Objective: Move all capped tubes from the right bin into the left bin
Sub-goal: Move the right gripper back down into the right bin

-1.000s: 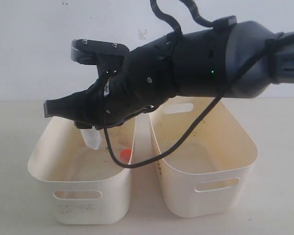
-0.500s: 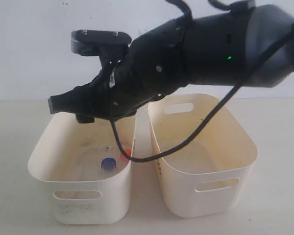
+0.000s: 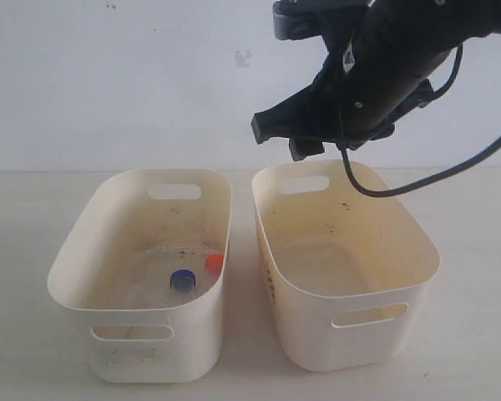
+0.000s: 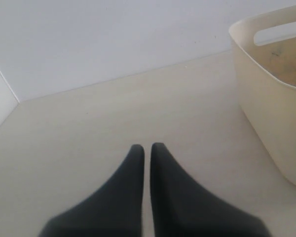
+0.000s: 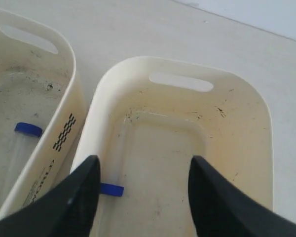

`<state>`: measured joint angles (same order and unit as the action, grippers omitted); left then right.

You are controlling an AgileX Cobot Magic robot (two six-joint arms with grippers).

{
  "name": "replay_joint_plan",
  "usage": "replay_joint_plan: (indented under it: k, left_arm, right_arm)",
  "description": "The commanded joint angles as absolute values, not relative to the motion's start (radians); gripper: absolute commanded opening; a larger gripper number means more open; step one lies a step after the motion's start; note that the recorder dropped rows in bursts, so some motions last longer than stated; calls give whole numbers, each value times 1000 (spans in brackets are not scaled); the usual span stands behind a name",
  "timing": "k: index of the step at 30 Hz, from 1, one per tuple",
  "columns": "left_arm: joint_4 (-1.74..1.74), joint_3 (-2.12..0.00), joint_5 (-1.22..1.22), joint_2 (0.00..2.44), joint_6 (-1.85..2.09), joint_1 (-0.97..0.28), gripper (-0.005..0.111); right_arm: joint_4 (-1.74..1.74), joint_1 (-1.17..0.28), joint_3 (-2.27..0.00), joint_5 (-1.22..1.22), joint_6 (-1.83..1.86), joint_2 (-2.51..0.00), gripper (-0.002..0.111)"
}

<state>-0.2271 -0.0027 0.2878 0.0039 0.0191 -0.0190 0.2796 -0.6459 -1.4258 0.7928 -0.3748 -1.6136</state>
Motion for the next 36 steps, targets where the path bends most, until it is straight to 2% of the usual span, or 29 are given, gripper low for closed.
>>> replay_joint_plan:
  k: [1, 13, 36]
  left_arm:
    - [-229, 0, 284, 0, 20, -21, 4]
    - [-229, 0, 284, 0, 20, -21, 4]
    - [-229, 0, 284, 0, 20, -21, 4]
  right_arm:
    - [279, -638, -1418, 793, -335, -1633, 51]
    - [274, -638, -1370, 815, -331, -1815, 51]
    - [115, -638, -1307, 944, -267, -1817, 51]
